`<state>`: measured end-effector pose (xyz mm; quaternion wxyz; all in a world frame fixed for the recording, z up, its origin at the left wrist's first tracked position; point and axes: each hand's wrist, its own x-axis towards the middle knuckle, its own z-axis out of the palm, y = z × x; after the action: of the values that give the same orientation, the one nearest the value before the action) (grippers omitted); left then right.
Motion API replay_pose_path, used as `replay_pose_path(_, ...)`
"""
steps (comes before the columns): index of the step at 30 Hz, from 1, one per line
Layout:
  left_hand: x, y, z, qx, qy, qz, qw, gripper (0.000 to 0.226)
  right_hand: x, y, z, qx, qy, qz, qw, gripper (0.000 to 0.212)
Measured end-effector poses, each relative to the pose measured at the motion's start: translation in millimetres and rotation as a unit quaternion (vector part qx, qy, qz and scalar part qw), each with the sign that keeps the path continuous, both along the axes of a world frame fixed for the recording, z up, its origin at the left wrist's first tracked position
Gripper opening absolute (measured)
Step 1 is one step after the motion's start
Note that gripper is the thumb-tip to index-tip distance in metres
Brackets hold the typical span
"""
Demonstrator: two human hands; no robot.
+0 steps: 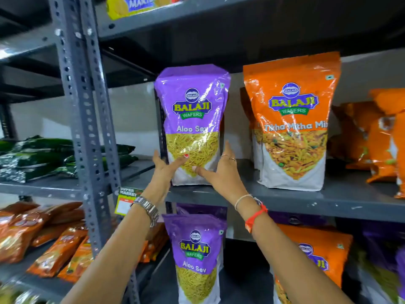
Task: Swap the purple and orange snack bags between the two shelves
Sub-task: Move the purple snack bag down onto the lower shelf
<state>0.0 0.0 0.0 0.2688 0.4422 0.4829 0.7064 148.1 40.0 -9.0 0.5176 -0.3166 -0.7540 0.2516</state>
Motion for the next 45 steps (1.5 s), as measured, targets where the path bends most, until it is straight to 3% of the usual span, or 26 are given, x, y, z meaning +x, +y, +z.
replay_pose_path(6,-17,7,-6,0.009,0.030,-0.053,0.998,0.088,-4,9,8,-0.093,0.009,0.023,0.995,0.079)
replay_pose_path(11,-15,-4,-3,0.022,0.037,-0.056,0.997,0.092,1,0,7,-0.083,0.032,0.016,0.996,0.079)
replay_pose_path(14,-9,-18,-5,0.014,0.055,-0.030,0.998,0.079,8,-10,4,-0.070,0.035,0.022,0.997,0.081)
replay_pose_path(20,9,-76,-7,0.016,0.070,0.040,0.997,0.104,37,-45,-1,-0.036,0.046,0.082,0.995,0.079)
replay_pose_path(23,33,-116,-14,0.005,0.073,0.029,0.997,0.108,56,-65,-13,-0.012,0.042,0.104,0.994,0.087)
replay_pose_path(28,60,-157,-46,-0.010,0.096,-0.013,0.995,0.086,90,-94,-55,-0.041,0.033,0.146,0.988,0.082)
replay_pose_path(35,75,-158,-138,-0.071,0.102,0.030,0.992,0.075,113,-93,-152,-0.126,0.024,0.144,0.981,0.073)
replay_pose_path(43,102,-151,-248,-0.121,0.102,0.036,0.987,0.064,132,-84,-263,-0.240,0.002,0.143,0.960,0.077)
replay_pose_path(45,106,-149,-268,-0.130,0.089,0.048,0.986,0.064,132,-84,-278,-0.246,-0.009,0.145,0.958,0.087)
